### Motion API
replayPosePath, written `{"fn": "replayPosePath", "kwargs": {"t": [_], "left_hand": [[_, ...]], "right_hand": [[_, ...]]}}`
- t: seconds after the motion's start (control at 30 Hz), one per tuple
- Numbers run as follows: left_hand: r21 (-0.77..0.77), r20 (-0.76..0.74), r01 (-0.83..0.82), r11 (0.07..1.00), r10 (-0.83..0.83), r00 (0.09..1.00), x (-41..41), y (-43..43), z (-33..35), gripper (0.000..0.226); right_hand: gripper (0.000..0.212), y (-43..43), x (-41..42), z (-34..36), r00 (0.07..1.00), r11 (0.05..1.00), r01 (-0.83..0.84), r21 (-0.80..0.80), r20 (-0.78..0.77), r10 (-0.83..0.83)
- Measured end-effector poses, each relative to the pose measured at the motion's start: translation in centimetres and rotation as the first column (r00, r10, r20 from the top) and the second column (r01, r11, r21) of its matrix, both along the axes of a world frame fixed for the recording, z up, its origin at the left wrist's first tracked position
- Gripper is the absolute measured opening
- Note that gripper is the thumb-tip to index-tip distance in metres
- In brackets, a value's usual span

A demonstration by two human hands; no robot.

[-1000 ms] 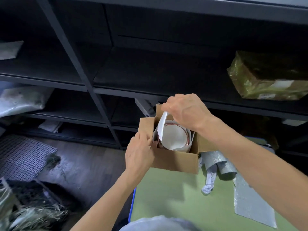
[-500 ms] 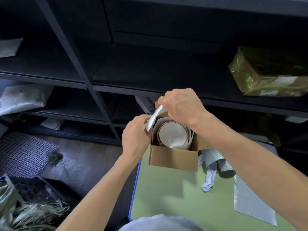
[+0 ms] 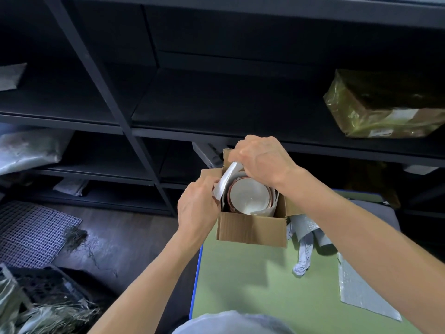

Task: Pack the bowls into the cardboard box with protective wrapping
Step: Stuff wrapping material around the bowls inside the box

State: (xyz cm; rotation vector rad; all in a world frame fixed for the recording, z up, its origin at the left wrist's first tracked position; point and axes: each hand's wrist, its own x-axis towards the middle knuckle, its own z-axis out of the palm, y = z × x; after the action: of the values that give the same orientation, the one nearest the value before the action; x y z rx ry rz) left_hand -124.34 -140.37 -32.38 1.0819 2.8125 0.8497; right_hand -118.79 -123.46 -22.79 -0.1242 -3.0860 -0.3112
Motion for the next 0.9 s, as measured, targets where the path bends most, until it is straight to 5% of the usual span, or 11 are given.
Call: {"fn": "replayPosePath", "kwargs": {"t": [0.3, 0.47, 0.7, 0.9], "left_hand": [[-0.038, 0.123, -0.002, 0.999, 0.007, 0.992, 2.9, -0.7, 0.1, 0.046], [-0.056, 0.071, -0.041, 0.998, 0.045, 0.996, 3.0, -0.9, 0.7, 0.03], [-0.054, 0.066, -0.042, 0.998, 0.046, 0.997, 3.8, -0.6, 0.6, 0.034], [-0.029, 0.104, -0.06, 0.998, 0.063, 0.993, 3.6, -0.1, -0.1, 0.036]], "right_hand": [[0.047, -1.0, -1.9, -0.7, 0.986, 0.981, -0.147, -0.122, 0.06, 0.156], [0.038, -0.5, -1.9, -1.2, 0.984, 0.967, -0.176, -0.186, 0.003, 0.18], [0.037, 0.8, -0.9, -2.7, 0.989, 0.901, -0.145, -0.408, -0.084, 0.121], [0.038, 1.5, -0.8, -3.6, 0.991, 0.892, -0.115, -0.437, -0.113, 0.072]]}}
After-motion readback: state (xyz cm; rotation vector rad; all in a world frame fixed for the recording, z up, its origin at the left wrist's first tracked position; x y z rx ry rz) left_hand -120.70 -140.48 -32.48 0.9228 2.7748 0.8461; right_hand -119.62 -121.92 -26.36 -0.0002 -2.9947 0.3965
